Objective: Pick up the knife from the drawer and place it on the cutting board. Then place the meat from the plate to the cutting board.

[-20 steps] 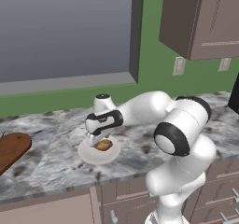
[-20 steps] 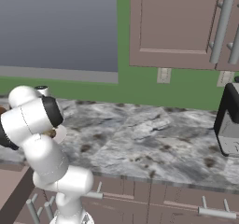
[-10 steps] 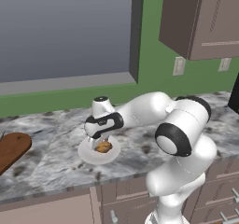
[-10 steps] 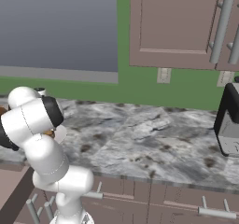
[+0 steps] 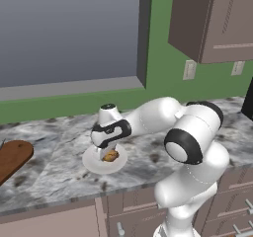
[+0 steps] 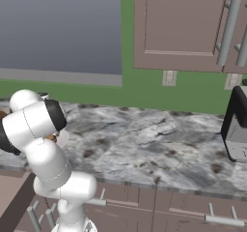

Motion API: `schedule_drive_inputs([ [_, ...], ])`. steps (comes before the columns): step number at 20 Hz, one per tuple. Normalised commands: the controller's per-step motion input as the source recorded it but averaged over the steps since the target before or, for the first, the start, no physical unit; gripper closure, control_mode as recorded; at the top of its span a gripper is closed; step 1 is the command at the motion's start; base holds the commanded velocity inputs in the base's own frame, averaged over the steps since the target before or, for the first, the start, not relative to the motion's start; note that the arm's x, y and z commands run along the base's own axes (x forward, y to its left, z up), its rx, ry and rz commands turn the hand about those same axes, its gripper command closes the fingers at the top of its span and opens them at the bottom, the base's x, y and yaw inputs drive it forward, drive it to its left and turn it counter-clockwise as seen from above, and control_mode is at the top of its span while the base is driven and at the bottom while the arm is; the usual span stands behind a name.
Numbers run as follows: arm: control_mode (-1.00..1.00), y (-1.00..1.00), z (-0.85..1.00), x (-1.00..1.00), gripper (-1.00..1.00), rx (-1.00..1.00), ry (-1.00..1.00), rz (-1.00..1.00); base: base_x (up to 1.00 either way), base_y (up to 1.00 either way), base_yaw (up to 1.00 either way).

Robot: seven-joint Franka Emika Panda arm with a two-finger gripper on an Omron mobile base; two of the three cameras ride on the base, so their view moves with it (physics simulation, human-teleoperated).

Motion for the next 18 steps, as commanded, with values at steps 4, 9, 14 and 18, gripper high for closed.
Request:
schedule_drive_inputs([
  [4, -1.00, 0.00, -0.01, 0.00, -1.00, 0.00, 0.00, 0.04, 0.00, 0.00, 0.00],
  [9, -1.00, 0.00, 0.00, 0.00, 1.00, 0.00, 0.00, 0.01, 0.00, 0.00, 0.00],
  [14, -1.00, 0.00, 0.04, -0.07, 1.00, 0.00, -0.01, 0.00, 0.00, 0.00, 0.00],
  [18, -1.00, 0.00, 0.60, -0.24, 1.00, 0.00, -0.11, 0.00, 0.00, 0.00, 0.00],
])
